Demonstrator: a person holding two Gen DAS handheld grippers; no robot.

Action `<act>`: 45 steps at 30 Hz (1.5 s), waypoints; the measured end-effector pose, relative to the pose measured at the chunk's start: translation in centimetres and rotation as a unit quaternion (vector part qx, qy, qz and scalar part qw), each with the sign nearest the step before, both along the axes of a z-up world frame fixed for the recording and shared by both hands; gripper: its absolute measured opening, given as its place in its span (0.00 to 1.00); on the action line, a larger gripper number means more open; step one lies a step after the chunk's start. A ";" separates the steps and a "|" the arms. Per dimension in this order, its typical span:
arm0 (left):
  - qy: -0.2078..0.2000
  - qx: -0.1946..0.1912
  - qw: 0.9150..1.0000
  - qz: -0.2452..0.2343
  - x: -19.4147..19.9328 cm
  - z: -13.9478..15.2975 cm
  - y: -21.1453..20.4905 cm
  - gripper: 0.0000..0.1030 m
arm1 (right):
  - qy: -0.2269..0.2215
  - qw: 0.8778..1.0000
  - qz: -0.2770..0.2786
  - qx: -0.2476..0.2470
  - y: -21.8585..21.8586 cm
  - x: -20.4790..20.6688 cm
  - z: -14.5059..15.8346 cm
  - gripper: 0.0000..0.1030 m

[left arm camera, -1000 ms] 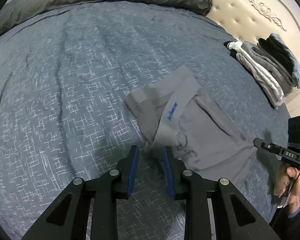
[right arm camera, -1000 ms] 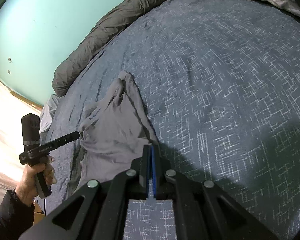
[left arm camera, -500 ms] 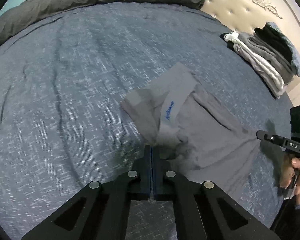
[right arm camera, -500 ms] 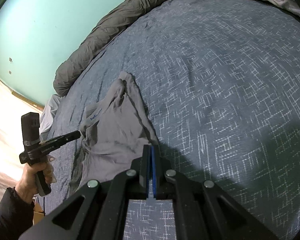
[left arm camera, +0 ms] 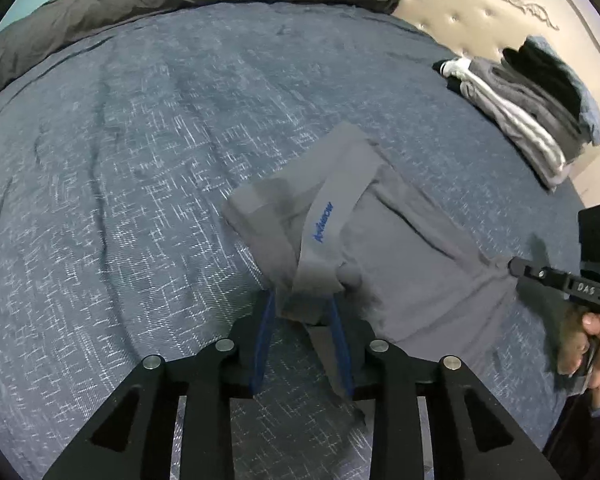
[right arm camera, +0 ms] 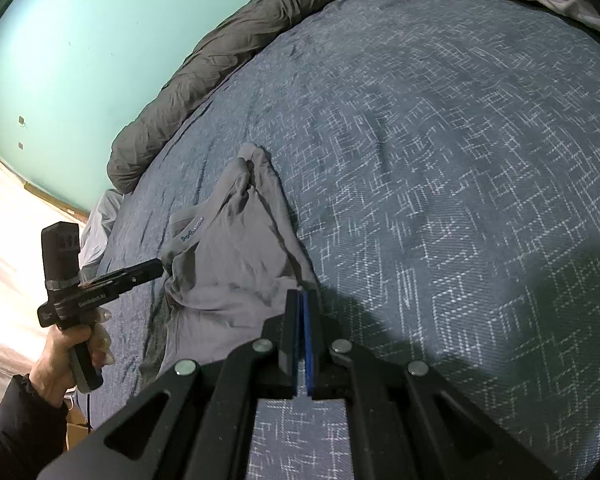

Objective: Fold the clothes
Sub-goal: 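Bring the right tool to the waistband beside the left tool and grasp it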

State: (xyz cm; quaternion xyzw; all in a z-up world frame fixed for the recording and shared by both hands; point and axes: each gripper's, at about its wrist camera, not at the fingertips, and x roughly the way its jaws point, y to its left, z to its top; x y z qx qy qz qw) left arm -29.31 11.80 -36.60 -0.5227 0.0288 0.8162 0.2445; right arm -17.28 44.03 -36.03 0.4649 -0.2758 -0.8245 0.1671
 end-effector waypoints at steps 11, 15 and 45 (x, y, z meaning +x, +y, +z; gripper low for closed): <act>0.012 -0.021 0.999 -0.027 0.4 0.2 0.7 0.16 | -0.001 1.000 -0.003 0.000 0.1 0.1 -0.1 0.01; 0.021 -0.044 0.998 -0.041 0.4 1.0 0.5 0.15 | 0.000 1.000 -0.006 0.001 0.3 0.1 0.0 0.01; 0.032 -0.102 0.992 -0.063 -3.0 1.5 -0.9 0.10 | 0.008 0.999 0.014 0.040 0.1 -0.3 1.9 0.18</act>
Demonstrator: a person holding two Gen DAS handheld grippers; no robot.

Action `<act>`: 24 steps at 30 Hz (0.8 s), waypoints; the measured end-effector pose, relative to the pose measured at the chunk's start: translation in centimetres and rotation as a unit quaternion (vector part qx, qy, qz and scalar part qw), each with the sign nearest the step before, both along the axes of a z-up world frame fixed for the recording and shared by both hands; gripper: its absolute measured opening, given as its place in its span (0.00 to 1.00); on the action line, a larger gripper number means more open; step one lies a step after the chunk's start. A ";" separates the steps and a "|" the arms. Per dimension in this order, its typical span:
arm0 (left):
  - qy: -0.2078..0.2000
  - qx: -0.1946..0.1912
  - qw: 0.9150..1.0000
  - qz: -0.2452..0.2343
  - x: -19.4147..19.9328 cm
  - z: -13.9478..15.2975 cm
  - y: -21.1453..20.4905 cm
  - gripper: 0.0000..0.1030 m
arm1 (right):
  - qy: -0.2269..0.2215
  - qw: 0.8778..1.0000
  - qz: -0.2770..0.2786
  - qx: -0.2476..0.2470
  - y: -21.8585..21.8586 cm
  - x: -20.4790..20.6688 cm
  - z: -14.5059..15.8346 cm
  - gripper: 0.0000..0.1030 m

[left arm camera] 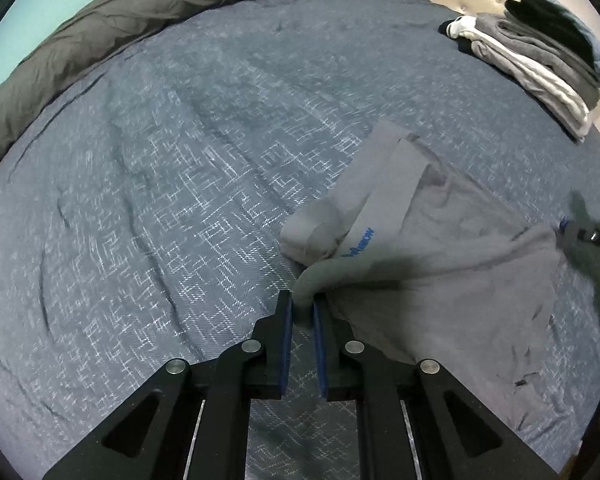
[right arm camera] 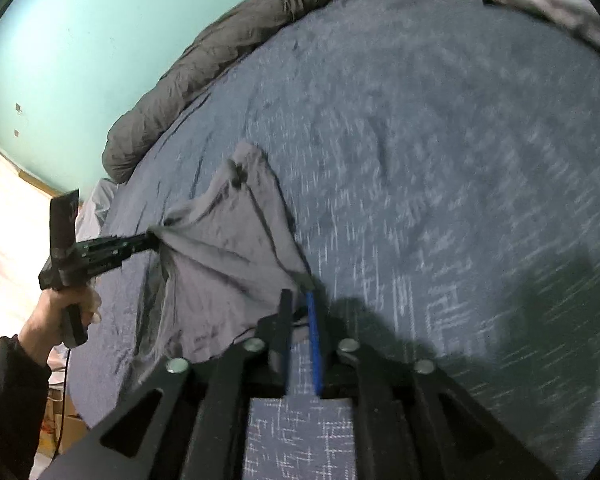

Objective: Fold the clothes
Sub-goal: 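Bring the right tool to the waistband beside the left tool and grasp it, then grip the waistband with both tools, holding it taut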

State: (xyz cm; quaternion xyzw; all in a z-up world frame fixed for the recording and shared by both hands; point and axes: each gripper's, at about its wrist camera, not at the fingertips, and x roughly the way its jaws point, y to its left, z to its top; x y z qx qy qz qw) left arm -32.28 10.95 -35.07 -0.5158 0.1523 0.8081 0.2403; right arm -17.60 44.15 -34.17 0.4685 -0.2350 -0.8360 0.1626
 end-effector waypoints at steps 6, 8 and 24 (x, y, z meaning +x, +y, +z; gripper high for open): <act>0.001 0.026 0.999 -0.019 0.3 -0.1 -0.4 0.10 | 0.032 0.999 0.018 0.038 -1.8 -2.9 3.2 0.27; 0.000 0.031 0.999 -0.026 0.1 -0.4 -0.6 0.10 | 0.034 0.997 0.044 0.059 -3.8 -5.4 3.7 0.27; -0.002 0.064 0.997 -0.053 0.0 -0.6 -1.6 0.10 | -0.003 0.953 0.195 0.234 -17.2 -18.1 0.5 0.28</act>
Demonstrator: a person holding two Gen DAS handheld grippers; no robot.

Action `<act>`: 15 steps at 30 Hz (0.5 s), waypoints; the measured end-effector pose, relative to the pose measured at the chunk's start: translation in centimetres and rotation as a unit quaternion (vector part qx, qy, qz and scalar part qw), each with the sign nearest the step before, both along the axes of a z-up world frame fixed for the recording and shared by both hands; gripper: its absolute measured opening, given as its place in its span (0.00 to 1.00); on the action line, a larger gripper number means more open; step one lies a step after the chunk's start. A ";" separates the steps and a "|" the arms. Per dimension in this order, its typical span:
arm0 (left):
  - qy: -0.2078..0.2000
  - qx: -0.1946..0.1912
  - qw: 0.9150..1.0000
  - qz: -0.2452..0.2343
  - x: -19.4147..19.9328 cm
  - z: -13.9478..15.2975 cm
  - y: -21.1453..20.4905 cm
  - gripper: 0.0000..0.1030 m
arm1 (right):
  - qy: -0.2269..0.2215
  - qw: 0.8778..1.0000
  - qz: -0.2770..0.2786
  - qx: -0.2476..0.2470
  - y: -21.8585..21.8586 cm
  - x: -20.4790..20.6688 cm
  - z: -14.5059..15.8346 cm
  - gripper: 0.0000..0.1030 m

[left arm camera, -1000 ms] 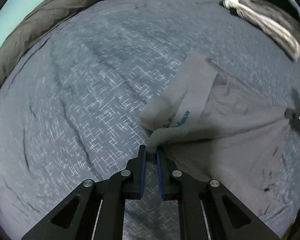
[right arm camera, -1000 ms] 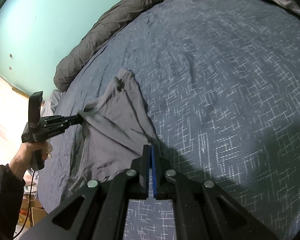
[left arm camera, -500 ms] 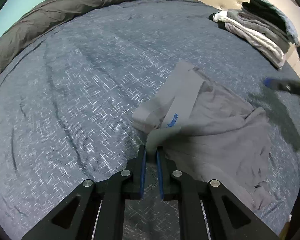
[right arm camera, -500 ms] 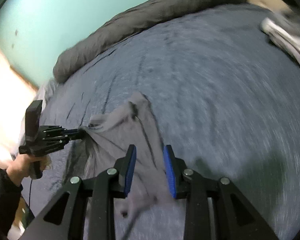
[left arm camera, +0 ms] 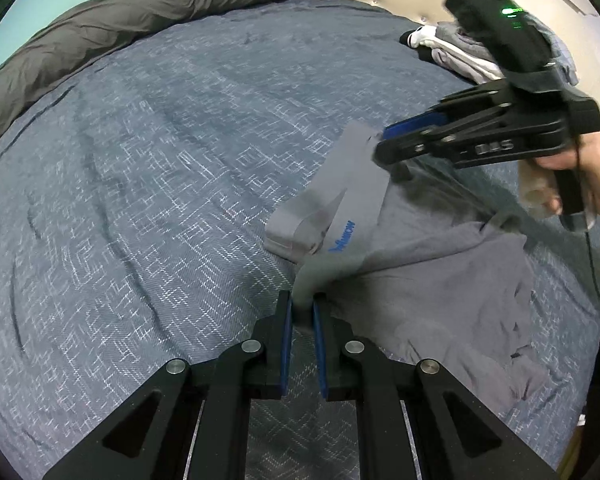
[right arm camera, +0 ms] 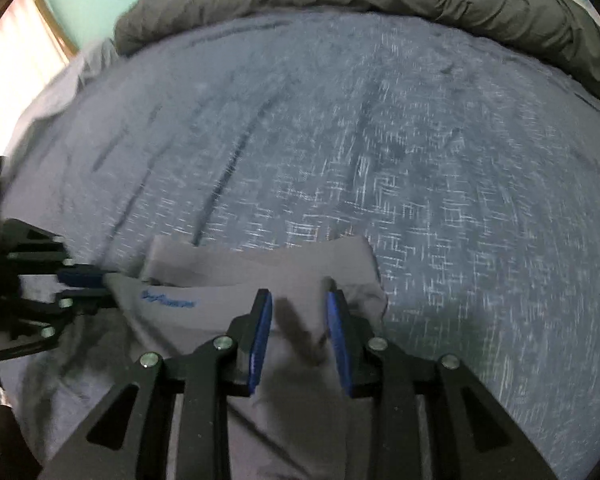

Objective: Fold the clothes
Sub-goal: 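Grip the waistband with both tools, holding it taut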

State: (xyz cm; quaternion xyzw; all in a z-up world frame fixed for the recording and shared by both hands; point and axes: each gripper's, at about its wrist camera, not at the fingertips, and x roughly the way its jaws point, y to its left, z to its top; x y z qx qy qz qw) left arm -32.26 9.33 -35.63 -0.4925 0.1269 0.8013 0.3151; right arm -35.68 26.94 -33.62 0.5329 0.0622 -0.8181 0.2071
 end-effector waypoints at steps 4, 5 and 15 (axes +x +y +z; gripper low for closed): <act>-0.002 0.007 1.000 0.002 0.1 0.0 -0.1 0.10 | -0.004 1.000 0.007 0.018 -0.4 -0.5 -0.8 0.28; -0.002 0.007 1.000 0.001 0.1 0.0 -0.1 0.10 | -0.006 1.000 0.013 0.025 -0.5 -0.5 -1.2 0.24; 0.014 0.004 1.000 -0.017 0.2 1.2 0.1 0.10 | 0.051 0.998 0.021 0.015 0.3 -0.3 1.2 0.03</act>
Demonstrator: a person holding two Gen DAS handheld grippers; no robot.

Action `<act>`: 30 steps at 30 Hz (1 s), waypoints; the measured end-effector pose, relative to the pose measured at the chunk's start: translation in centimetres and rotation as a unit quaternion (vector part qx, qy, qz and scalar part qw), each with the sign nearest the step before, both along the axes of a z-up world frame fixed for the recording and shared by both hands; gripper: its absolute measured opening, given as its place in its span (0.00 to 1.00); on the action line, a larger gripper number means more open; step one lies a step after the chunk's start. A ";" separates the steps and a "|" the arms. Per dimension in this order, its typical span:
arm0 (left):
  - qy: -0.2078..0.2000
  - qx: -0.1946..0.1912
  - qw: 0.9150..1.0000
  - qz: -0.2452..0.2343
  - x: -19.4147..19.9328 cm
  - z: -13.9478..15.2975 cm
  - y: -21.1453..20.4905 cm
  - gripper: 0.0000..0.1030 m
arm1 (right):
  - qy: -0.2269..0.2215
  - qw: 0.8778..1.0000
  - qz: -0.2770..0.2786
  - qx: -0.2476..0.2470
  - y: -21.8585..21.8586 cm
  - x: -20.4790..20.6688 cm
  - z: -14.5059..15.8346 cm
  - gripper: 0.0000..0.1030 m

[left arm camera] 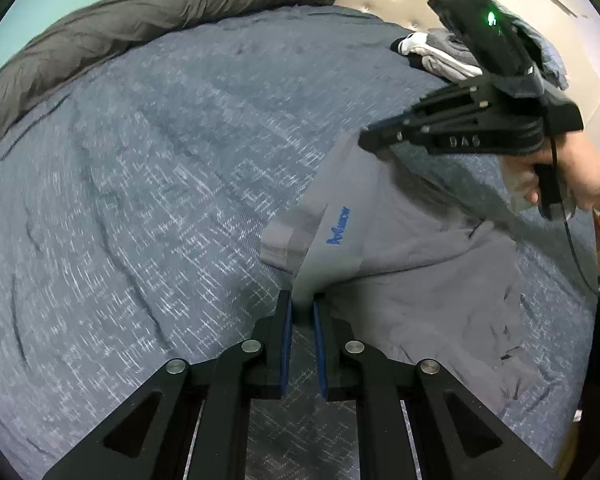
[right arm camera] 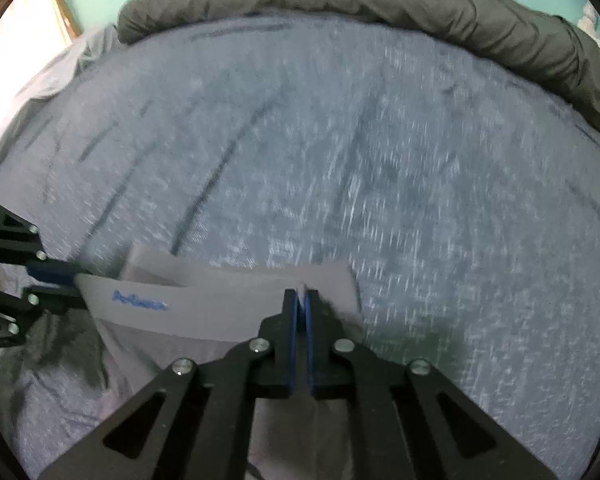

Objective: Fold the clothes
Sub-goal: 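Grip the waistband with both tools, holding it taut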

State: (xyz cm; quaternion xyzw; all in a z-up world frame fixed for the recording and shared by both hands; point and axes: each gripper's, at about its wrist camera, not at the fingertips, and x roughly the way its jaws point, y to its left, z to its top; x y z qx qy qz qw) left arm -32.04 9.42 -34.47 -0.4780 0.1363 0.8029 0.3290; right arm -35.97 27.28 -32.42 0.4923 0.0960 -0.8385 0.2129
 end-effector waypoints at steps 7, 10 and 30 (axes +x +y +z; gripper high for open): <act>-0.005 -0.021 1.000 -0.003 -1.4 -0.3 0.0 0.10 | -0.005 1.000 -0.008 -0.018 0.4 -1.3 0.1 0.03; -0.017 -0.033 0.999 -0.015 -2.7 -0.9 0.4 0.10 | -0.010 1.000 -0.017 -0.020 0.7 -1.9 -0.3 0.03; -0.113 0.116 0.979 0.123 -3.3 -2.6 -4.4 0.16 | -0.045 0.996 -0.058 -0.042 2.5 -3.3 -2.7 0.03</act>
